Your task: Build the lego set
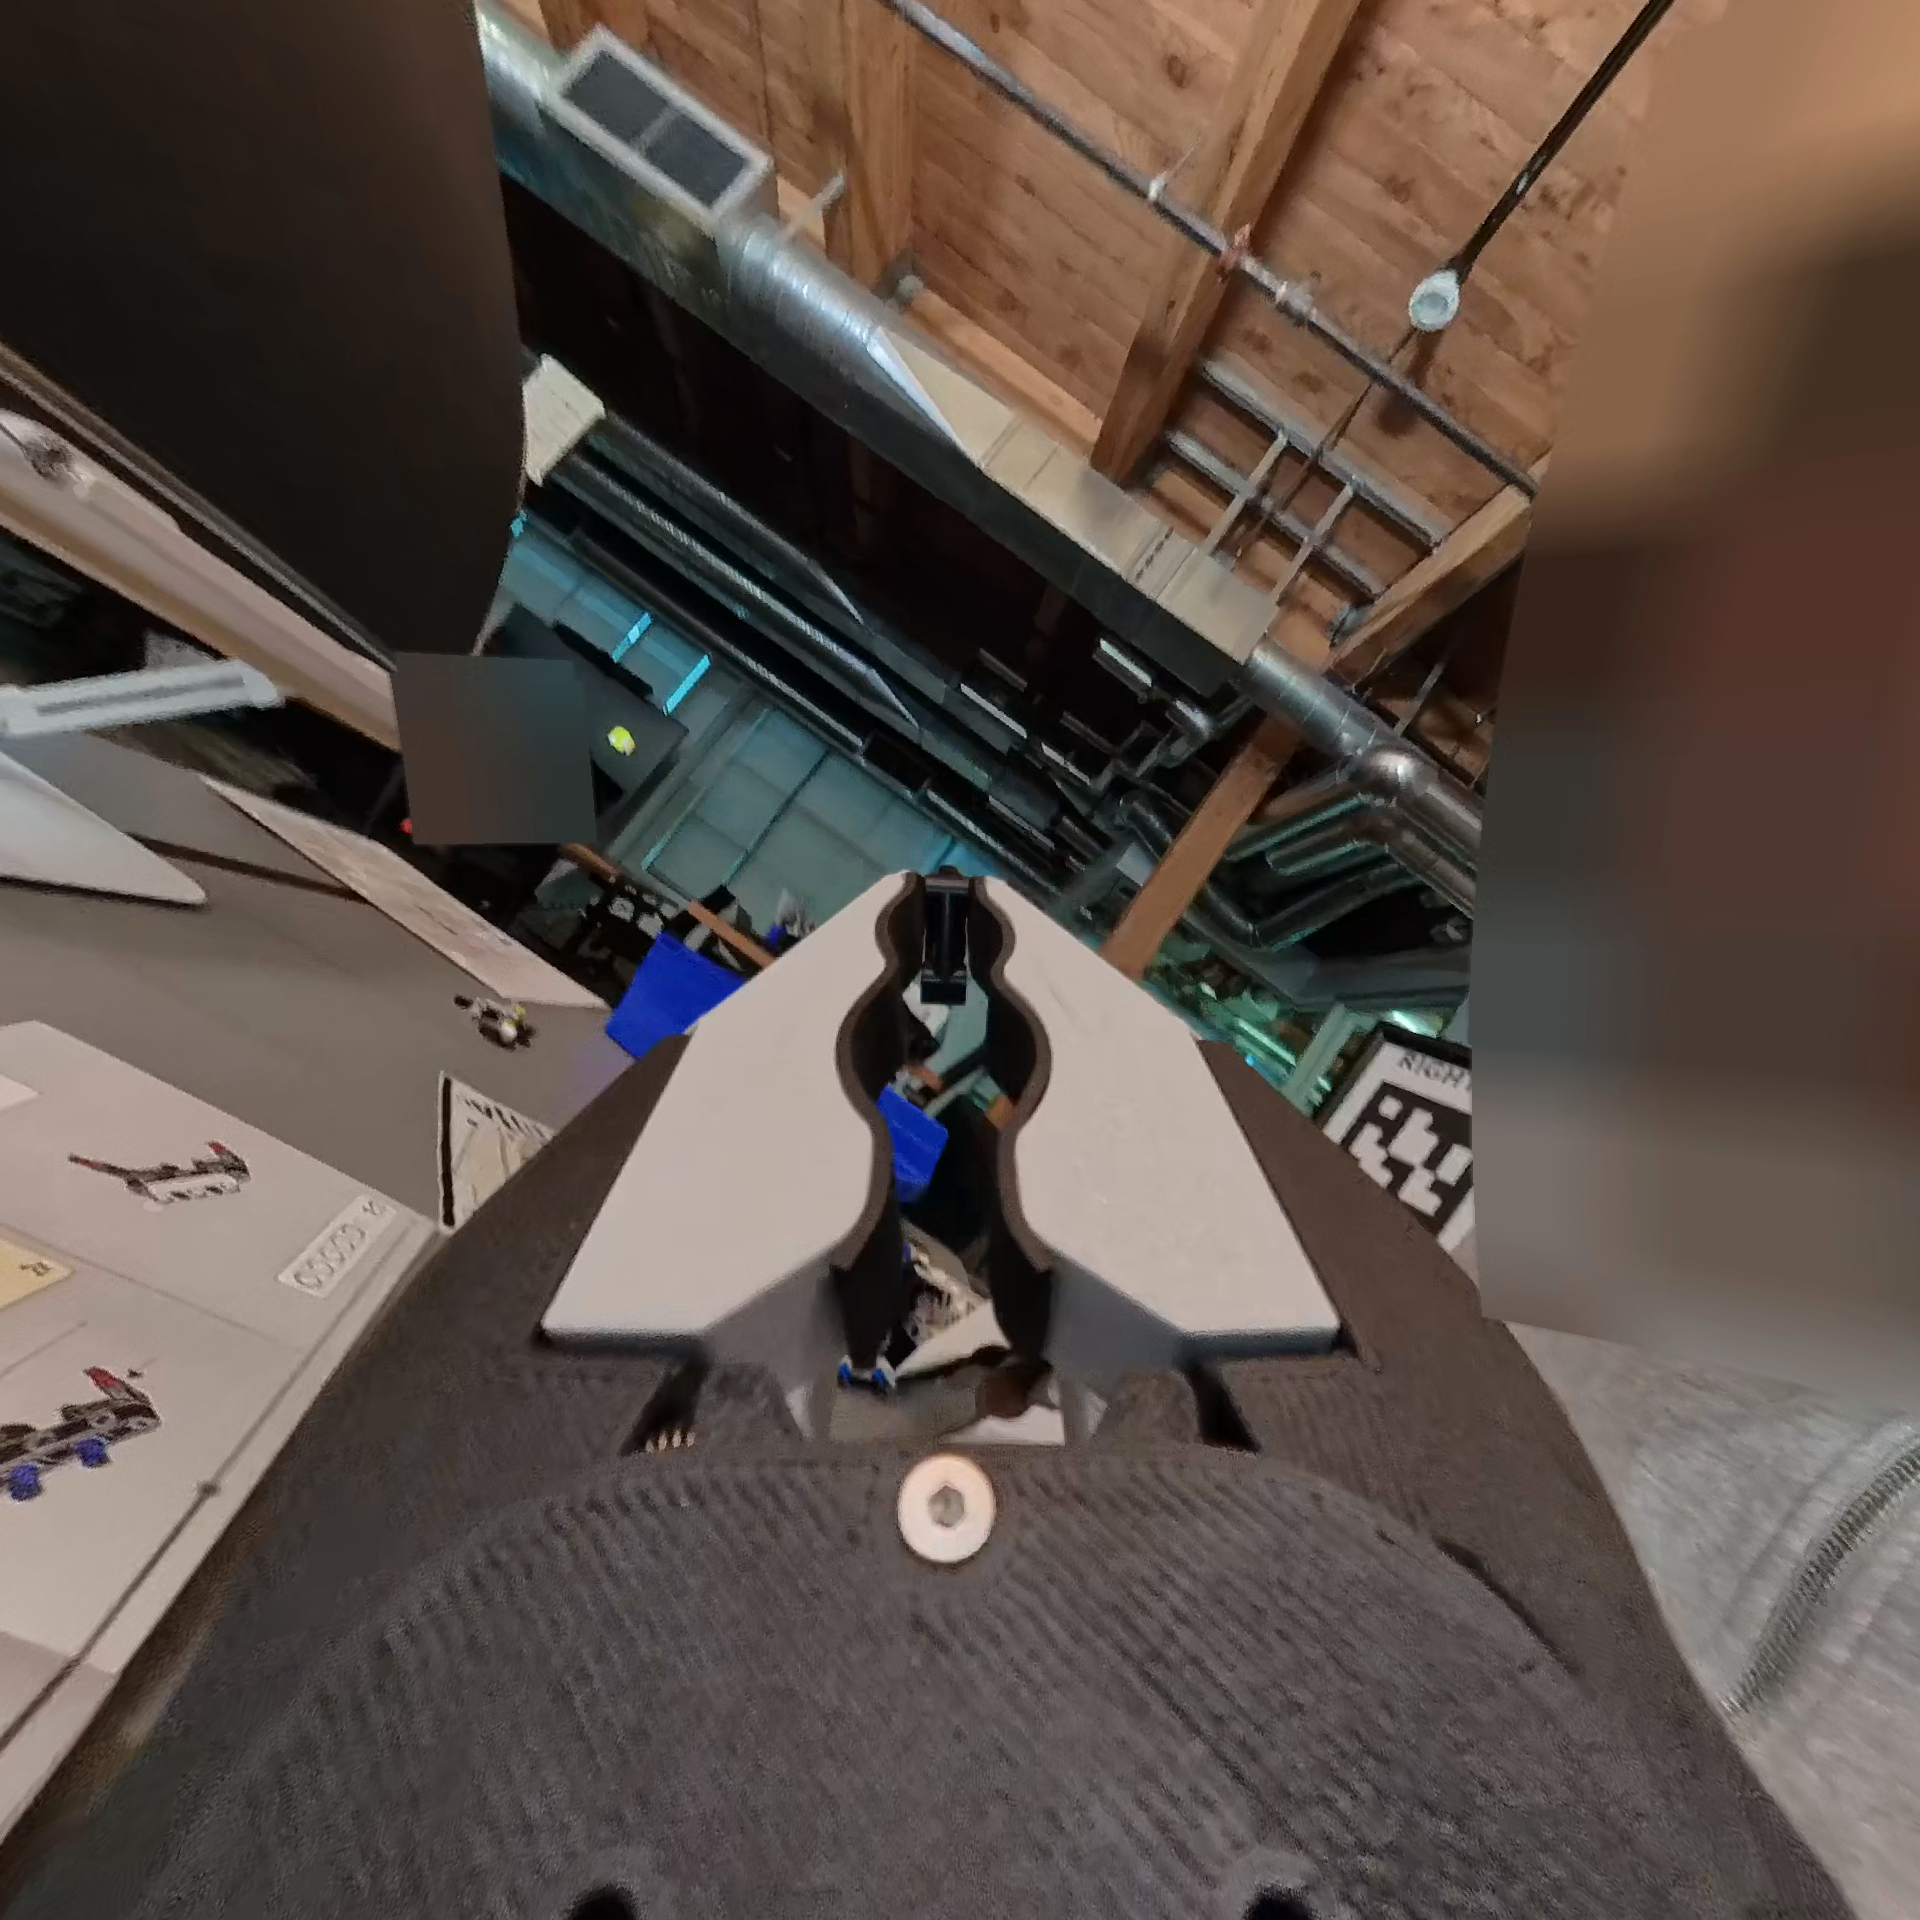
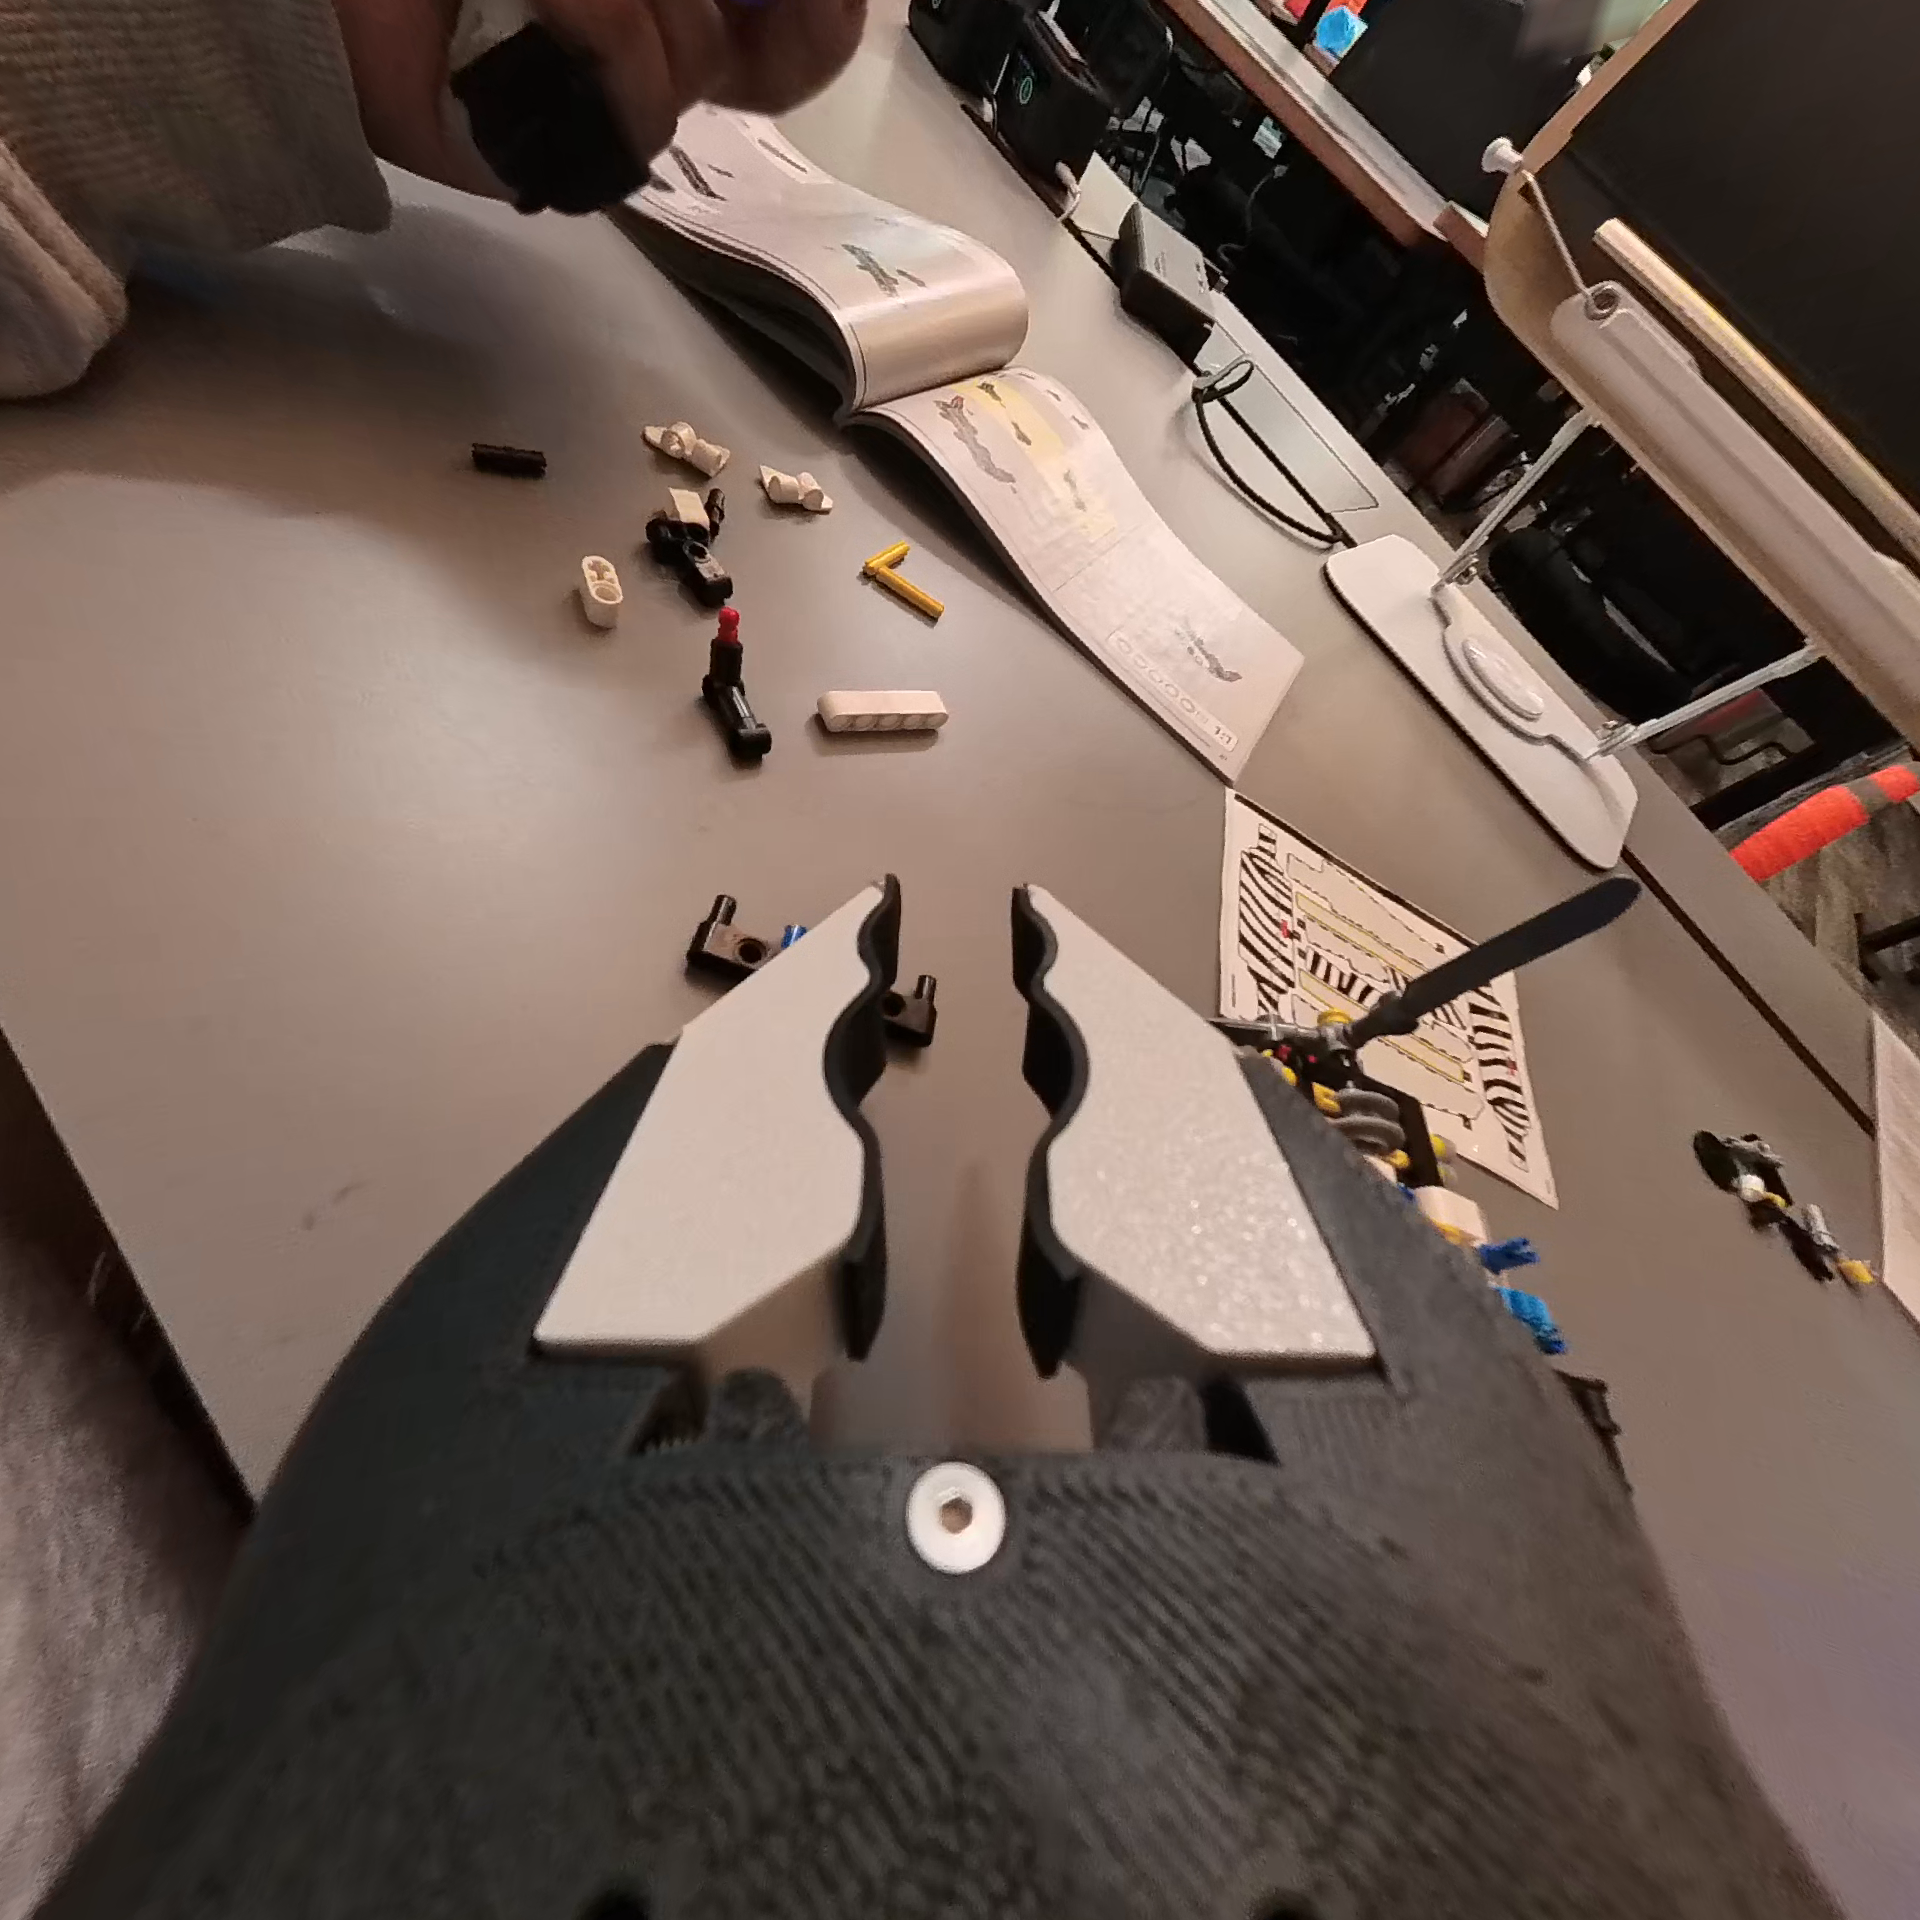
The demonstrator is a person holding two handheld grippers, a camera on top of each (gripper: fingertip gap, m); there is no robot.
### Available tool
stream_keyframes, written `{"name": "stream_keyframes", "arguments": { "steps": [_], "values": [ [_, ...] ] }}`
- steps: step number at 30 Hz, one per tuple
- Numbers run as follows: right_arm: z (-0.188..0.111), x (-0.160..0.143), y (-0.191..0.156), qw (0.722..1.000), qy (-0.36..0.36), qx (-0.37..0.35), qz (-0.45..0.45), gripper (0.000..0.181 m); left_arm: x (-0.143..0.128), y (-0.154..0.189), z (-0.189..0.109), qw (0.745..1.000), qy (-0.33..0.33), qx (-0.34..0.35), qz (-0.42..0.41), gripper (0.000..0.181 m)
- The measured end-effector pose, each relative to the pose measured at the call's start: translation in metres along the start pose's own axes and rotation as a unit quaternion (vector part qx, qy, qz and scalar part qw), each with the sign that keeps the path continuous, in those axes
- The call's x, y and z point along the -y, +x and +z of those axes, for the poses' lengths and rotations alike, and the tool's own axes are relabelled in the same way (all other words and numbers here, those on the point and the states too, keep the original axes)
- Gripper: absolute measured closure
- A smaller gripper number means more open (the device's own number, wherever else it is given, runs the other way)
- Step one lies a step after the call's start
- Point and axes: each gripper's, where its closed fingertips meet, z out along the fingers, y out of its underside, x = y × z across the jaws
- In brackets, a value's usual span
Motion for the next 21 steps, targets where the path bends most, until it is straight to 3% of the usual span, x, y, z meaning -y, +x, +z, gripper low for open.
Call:
{"name": "stream_keyframes", "arguments": {
  "steps": [1, 4, 7, 10, 15, 18, 21],
  "values": [
    [0.000, 0.001, 0.000, 1.000, 0.002, -0.001, -0.001, 0.162, -0.007, 0.000, 0.004, 1.000, -0.022, -0.001, 0.002, 0.175],
    [-0.001, 0.008, 0.007, 0.999, 0.028, -0.019, -0.005, 0.163, -0.038, 0.001, 0.016, 0.992, -0.111, 0.015, 0.059, 0.175],
    [-0.006, 0.026, 0.019, 0.996, 0.078, -0.036, 0.008, 0.162, -0.063, 0.016, 0.024, 0.982, -0.174, -0.029, 0.069, 0.175],
    [-0.010, 0.048, 0.026, 0.995, 0.096, -0.034, -0.022, 0.169, -0.083, 0.026, 0.028, 0.974, -0.214, -0.073, 0.025, 0.176],
    [-0.019, 0.097, 0.027, 0.982, 0.150, -0.022, -0.110, 0.154, -0.124, 0.026, 0.032, 0.945, -0.304, -0.092, -0.072, 0.175],
    [-0.016, 0.110, 0.022, 0.976, 0.156, -0.002, -0.153, 0.152, -0.134, 0.042, 0.035, 0.926, -0.323, -0.141, -0.135, 0.175],
    [-0.011, 0.117, 0.019, 0.971, 0.156, 0.004, -0.180, 0.156, -0.138, 0.040, 0.040, 0.928, -0.321, -0.133, -0.137, 0.175]
  ]
}}
